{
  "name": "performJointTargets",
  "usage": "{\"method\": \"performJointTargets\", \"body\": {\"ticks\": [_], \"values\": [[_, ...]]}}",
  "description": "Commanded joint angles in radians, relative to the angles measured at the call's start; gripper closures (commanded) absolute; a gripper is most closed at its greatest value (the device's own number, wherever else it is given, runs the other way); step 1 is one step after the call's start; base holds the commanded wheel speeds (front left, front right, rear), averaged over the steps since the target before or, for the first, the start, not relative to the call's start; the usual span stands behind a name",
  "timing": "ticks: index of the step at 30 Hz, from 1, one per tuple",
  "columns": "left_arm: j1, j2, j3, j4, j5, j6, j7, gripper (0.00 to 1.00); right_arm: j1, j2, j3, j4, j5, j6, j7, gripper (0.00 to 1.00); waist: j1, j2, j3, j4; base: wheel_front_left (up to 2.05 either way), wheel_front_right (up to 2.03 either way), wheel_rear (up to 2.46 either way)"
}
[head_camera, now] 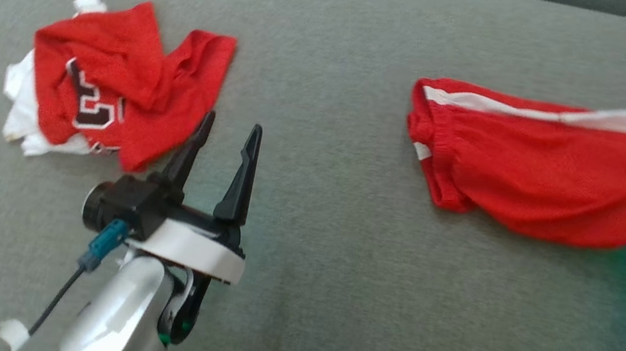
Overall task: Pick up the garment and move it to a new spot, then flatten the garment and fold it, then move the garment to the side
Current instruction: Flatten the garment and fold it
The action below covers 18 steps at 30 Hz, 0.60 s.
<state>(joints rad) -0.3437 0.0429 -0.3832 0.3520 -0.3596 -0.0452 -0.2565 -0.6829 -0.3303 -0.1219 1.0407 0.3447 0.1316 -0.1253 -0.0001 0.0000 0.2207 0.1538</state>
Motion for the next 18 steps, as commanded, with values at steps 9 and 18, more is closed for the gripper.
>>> {"method": "performJointTargets", "body": {"ticks": [9,18], "values": [[0.015,0.007,0.037,-0.032,0.017,-0.006,-0.005,0.0,0.048,0.029,-0.04,-0.047,0.01,-0.001,-0.058,1.0,0.0001,0.0,-0.057,-0.067,0.0,0.0,0.0],[0.034,0.007,0.043,-0.019,0.028,-0.011,-0.005,0.0,0.033,0.075,-0.035,-0.075,-0.013,-0.001,-0.09,1.0,0.0001,0.0,-0.093,-0.042,0.0,0.0,0.0]]}}
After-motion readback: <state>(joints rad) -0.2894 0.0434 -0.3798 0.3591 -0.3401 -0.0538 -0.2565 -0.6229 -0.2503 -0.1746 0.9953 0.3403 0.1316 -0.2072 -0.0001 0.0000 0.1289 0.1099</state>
